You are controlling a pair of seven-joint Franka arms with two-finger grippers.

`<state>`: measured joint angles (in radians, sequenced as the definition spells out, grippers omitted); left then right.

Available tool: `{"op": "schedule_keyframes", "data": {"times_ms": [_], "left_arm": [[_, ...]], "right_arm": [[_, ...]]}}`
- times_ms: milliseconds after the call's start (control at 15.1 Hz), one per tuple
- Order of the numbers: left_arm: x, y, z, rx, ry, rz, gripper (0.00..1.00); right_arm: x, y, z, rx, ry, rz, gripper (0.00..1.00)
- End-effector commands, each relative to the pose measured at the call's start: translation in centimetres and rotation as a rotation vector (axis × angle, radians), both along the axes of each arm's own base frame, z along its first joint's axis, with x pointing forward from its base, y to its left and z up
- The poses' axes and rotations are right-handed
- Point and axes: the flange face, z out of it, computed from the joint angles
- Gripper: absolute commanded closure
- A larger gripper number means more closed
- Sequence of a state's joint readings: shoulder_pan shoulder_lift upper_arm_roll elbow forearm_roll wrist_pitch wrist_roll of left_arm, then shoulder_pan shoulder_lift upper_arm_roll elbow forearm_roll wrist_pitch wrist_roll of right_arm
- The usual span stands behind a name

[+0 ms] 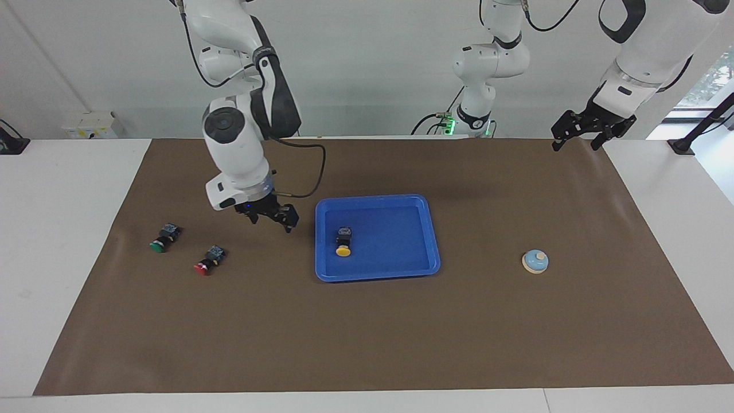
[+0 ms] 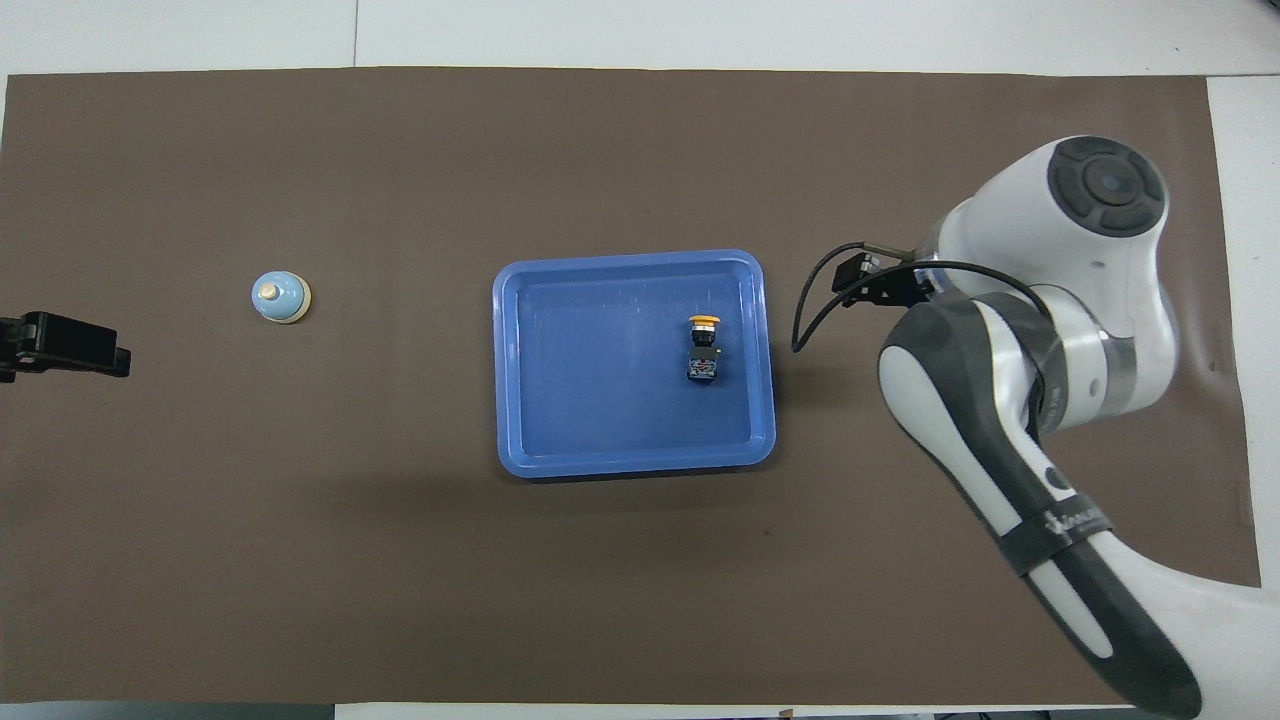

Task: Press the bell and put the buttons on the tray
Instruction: 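Move the right gripper back and grasp the red-capped button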

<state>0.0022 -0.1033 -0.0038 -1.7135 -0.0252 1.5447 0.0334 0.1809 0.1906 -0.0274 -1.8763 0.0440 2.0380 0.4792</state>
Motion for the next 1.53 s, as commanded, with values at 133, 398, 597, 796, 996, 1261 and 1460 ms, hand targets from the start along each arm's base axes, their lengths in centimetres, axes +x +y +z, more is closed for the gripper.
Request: {"op": "schedule_keyframes", "data": {"times_ms": [133,398,597,796,996,1261,1460], "left_arm": [[0.0,0.1,0.4,-0.011,0.002,-0.002,0.0],[0.0,0.1,0.4,-0.011,0.002,-0.002,0.0],[0.0,0.1,0.4,-0.011,0.002,-0.002,0.0],[0.0,0.1,0.4,-0.011,0.002,-0.002,0.0],[0.0,0.1,0.4,-0.011,0.002,-0.002,0.0],[0.0,0.1,0.4,-0.011,0.002,-0.002,0.0],[0.0,0.1,0.4,-0.011,0.002,-0.002,0.0]], "right_arm": [[-0.8,-7.4,-2.5,-0.013,0.026,-0.032,0.0],[-2.0,-12.0,-7.0,-0.03,-0.009,-0.094,0.0],[-1.8,-12.6,-10.0,-0.033,-0.018,-0.102,0.0],[-1.0,-12.9,-11.5,-0.056,-0.044,-0.084,0.0],[-0.4,-12.8,-12.4,-0.055,-0.076,-0.086,0.0],[-0.3,-12.7,-13.0,-0.055,-0.084,-0.104,0.14],[-0.3,-12.6,-13.0,-0.053,-0.078,-0.121,0.84]]}}
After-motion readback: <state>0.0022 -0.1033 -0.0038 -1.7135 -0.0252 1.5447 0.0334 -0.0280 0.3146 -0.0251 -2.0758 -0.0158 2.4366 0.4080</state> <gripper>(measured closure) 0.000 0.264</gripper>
